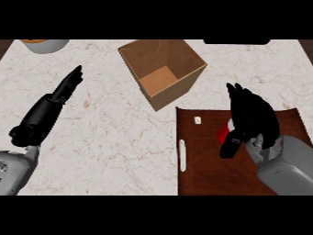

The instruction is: Pick the can from the tray and place it in the cardboard box

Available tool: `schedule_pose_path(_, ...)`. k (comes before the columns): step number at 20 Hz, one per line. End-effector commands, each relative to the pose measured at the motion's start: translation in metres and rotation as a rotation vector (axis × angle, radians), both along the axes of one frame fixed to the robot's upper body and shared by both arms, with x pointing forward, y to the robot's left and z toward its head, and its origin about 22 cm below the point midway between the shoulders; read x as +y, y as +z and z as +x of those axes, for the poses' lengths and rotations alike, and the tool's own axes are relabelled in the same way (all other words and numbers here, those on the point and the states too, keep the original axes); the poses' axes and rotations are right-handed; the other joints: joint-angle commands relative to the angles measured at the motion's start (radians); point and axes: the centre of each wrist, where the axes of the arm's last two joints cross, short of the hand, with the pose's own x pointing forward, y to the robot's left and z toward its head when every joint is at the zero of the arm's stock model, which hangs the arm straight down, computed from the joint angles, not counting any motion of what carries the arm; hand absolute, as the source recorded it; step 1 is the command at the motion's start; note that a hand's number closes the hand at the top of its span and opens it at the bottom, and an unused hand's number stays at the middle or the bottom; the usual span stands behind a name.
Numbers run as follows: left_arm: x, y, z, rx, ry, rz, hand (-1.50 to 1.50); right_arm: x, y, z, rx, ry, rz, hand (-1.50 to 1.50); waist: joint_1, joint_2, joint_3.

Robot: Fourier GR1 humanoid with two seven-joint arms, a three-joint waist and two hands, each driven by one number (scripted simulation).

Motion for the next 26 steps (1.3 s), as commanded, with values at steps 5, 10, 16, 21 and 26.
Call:
schedule_pose_path(5, 0.003, -0.003, -0.002, 0.007, 0.013, -0.007, 0.0, 0.006, -0.027, 0.001, 0.1, -0.18, -0.127, -1.5, -0.011, -0.002, 0.001)
schedule_pose_path(10, 0.013, -0.013, -0.008, -0.004, 0.009, 0.012, 0.0, 0.001, -0.009, 0.008, 0.101, -0.153, -0.091, -1.5, -0.016, -0.003, 0.001)
schedule_pose_path(16, 0.014, 0.0, 0.0, -0.007, 0.018, -0.003, 0.0, 0.007, -0.056, 0.002, 0.132, -0.157, -0.072, -1.5, -0.015, -0.001, 0.002)
schedule_pose_path(21, 0.005, 0.001, 0.006, -0.005, 0.019, -0.001, 0.0, 0.001, -0.045, 0.02, 0.126, -0.202, -0.137, -1.5, -0.016, 0.0, 0.001)
schedule_pose_path(26, 0.008, -0.014, -0.014, 0.019, 0.033, -0.016, 0.0, 0.009, -0.045, -0.006, 0.136, -0.212, -0.091, -1.5, -0.016, -0.005, 0.001)
